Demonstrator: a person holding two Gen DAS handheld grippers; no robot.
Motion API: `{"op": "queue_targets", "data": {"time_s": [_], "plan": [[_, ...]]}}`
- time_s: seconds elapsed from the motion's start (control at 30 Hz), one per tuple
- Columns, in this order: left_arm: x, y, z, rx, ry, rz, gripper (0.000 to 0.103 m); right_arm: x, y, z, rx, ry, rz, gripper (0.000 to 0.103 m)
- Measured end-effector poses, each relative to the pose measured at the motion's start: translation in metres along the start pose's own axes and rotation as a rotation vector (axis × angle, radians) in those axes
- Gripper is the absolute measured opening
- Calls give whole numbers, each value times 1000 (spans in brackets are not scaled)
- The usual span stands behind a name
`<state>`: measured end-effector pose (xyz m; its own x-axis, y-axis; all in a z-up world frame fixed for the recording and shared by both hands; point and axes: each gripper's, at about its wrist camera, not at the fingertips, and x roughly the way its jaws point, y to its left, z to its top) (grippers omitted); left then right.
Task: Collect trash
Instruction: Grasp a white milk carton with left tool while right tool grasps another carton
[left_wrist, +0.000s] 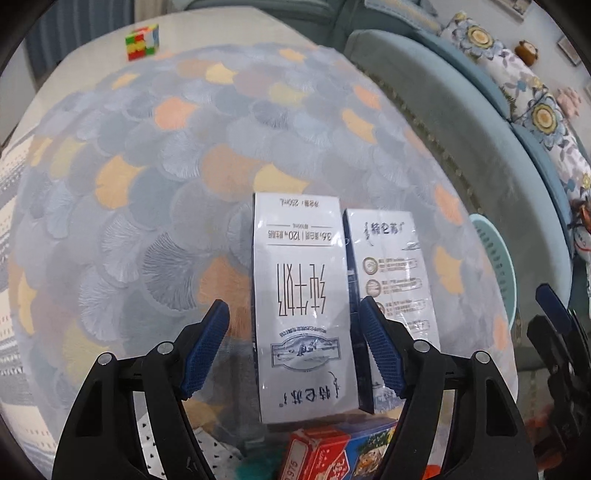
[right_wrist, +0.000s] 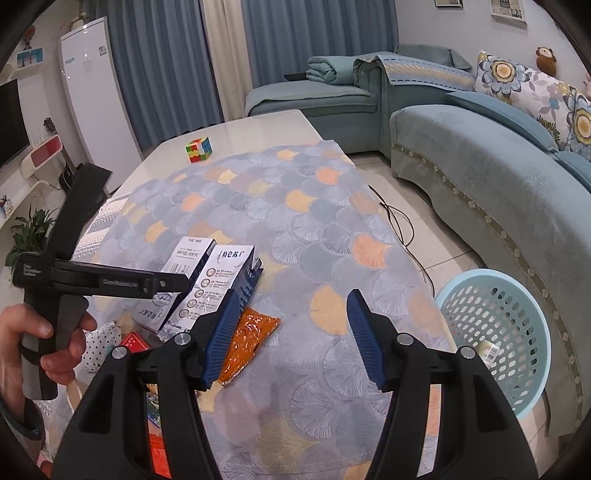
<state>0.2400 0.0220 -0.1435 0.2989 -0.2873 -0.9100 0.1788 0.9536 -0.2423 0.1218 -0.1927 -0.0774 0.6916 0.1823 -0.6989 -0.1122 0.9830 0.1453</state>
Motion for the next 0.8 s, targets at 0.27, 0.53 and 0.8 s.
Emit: {"op": "queue_targets", "data": {"time_s": [0.27,0.53,0.8], "plan": [[13,8,6,-28,58,-2,71,7,11,1,-23,20,1,57],[1,27,0,-107,-10,-29,50,24,36,9,-33,88,39,57],[-42,69,-18,-265,-158,-91,50,75,72,23,-10,240,61,57]]}}
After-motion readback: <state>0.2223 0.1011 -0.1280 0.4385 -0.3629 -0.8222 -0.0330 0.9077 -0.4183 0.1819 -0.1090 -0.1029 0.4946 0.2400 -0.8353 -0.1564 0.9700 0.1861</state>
